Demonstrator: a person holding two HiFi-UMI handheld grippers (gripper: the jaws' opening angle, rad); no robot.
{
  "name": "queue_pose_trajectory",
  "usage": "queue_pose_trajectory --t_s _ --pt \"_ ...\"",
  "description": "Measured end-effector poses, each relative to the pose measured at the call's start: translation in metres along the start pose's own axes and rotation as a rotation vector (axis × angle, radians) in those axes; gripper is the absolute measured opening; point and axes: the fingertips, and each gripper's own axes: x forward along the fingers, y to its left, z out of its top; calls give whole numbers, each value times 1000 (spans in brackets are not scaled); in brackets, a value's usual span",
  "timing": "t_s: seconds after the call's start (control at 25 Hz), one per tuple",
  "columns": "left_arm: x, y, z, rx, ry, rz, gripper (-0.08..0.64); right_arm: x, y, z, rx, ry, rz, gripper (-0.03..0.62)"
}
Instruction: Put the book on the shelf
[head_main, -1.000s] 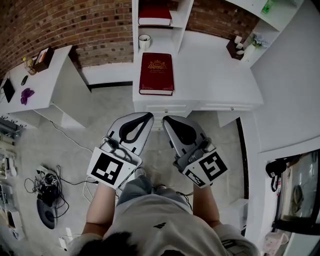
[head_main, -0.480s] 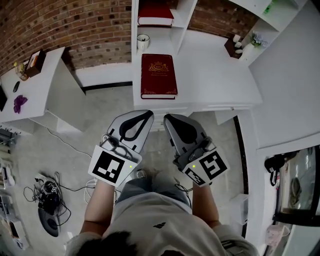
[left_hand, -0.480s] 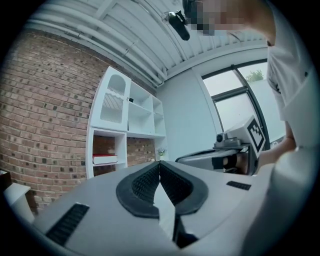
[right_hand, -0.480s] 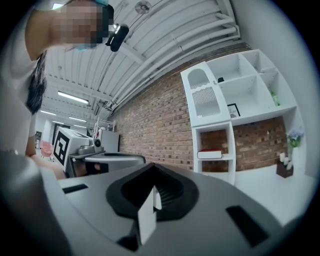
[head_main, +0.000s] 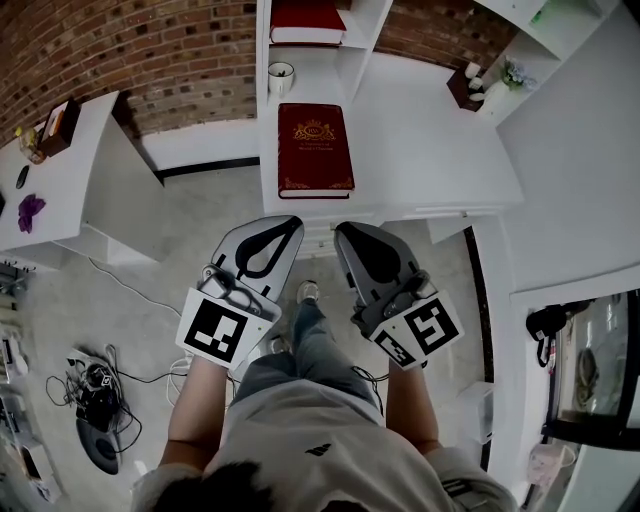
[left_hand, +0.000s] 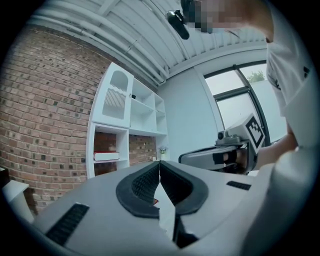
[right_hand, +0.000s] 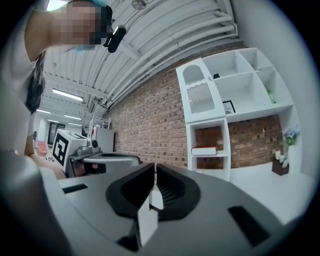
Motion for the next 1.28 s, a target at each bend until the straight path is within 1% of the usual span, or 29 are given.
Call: queue_pose_trajectory --t_s 0.24,0.48,0.64,0.8,1.0,1.08,1.16,1.28 --pt "11 20 -13 -32 17 35 15 17 -17 -10 13 18 16 12" --pt "27 44 -30 -35 31 72 15 36 -37 -20 19 31 36 17" --pt "42 55 -43 -69 35 75 15 45 -55 -28 27 44 45 40" --pt "58 66 -57 -68 44 76 15 53 -75 -38 33 57 44 63" --pt "75 77 -78 -92 95 68 17 62 -97 -56 37 94 35 77" --pt "81 81 -87 -98 107 68 37 64 -105 -65 46 106 32 80" --pt "86 83 -97 -102 113 68 83 64 -112 -75 54 120 29 83" --pt "90 85 -111 -109 142 69 91 65 -120 -87 69 142 24 87"
